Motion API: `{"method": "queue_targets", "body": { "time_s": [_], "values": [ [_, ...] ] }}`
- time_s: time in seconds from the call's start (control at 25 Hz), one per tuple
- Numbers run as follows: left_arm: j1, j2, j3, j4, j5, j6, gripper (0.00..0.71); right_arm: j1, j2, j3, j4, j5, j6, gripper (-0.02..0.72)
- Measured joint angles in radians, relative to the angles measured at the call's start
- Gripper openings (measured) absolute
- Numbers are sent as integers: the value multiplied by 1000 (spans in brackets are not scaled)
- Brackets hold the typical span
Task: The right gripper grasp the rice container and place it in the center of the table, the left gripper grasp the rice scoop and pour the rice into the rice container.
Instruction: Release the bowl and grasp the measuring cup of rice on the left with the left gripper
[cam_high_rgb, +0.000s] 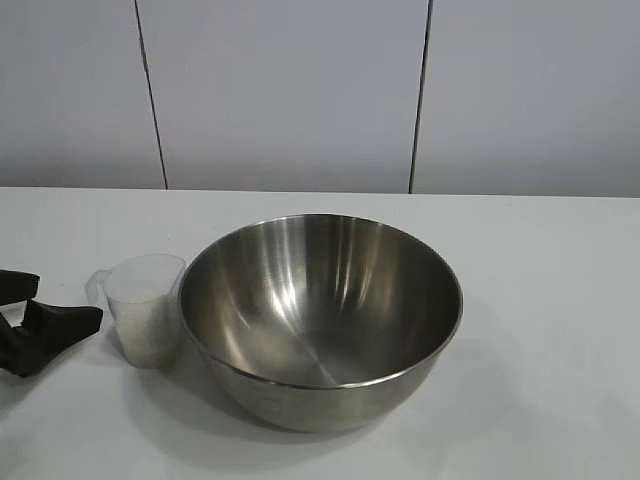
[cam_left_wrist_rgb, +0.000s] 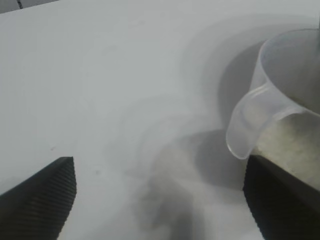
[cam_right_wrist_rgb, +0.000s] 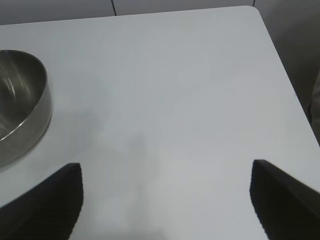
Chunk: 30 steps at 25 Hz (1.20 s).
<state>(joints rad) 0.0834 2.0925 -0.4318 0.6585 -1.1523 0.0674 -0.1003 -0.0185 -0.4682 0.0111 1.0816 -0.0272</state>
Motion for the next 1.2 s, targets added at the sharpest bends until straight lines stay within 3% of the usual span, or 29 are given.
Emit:
{"method": "queue_targets", "body": {
  "time_s": [0.72,1.2],
  "values": [
    [0,0,-53,32,0,-98,654,0,0,0,0,0,0,622],
    [0,0,-60,10,0,-106,611,0,0,0,0,-1,0,622]
  ]
}}
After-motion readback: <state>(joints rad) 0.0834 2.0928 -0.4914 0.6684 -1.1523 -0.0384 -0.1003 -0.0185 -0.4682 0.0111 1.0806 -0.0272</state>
